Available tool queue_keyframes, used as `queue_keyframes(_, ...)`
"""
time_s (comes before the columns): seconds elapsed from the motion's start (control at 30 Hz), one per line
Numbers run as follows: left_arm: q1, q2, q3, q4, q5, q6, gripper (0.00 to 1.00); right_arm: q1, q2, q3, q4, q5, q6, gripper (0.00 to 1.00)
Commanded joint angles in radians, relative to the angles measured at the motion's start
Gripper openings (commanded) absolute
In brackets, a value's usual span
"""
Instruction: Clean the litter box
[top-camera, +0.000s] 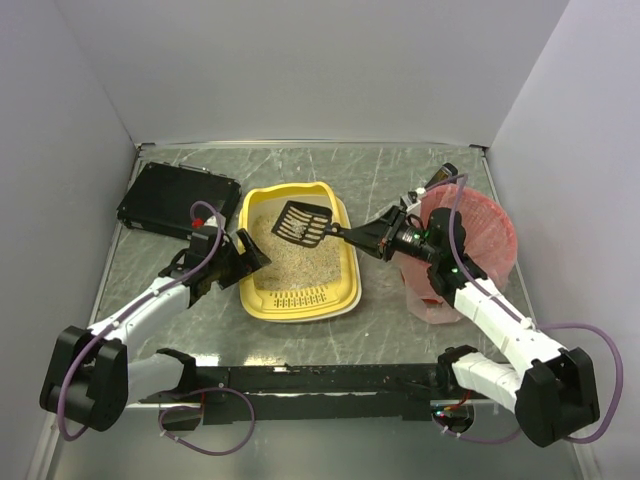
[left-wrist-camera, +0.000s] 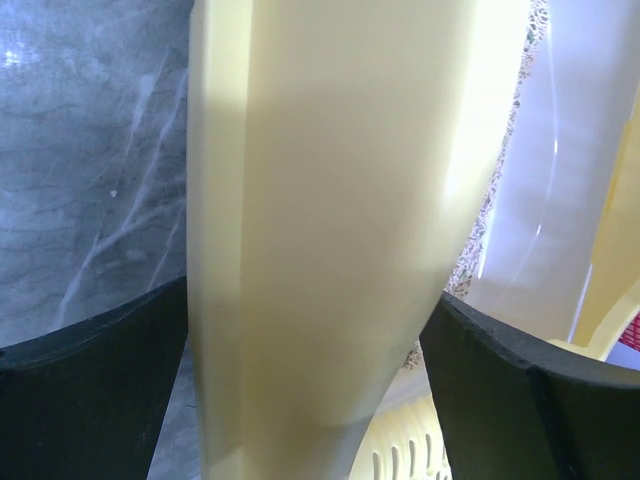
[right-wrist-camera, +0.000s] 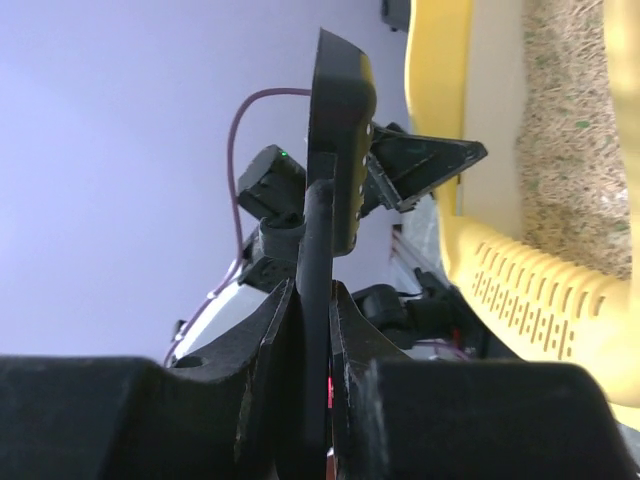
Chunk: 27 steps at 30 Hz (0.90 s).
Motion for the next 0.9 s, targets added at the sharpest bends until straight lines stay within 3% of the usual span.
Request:
queue_keyframes(0.0,-0.004,-0.036,0.043,-0.020,-0.031,0.013,0.97,-0.017,-0.067,0.028,-0.042,0.031,-0.063,0.00)
queue_keyframes(0.43,-0.004,-0.064,0.061,-0.067,-0.097,-0.003,0.97,-0.037,-0.037,0.078,0.000,-0.026,-0.075,0.00)
queue_keyframes(0.57,-0.004,-0.073,0.069,-0.069,-0.109,-0.011,0.97,-0.039,-0.081,0.163,-0.172,0.009,-0.162,0.00)
queue_keyframes(0.7,-0.004,-0.087,0.073,-0.084,-0.117,-0.030,0.97,-0.070,-0.118,0.192,-0.227,-0.001,-0.153,0.00)
queue_keyframes(0.87,-0.004,-0.077,0.081,-0.078,-0.097,-0.034,0.97,-0.204,-0.190,0.230,-0.342,-0.053,-0.179,0.00)
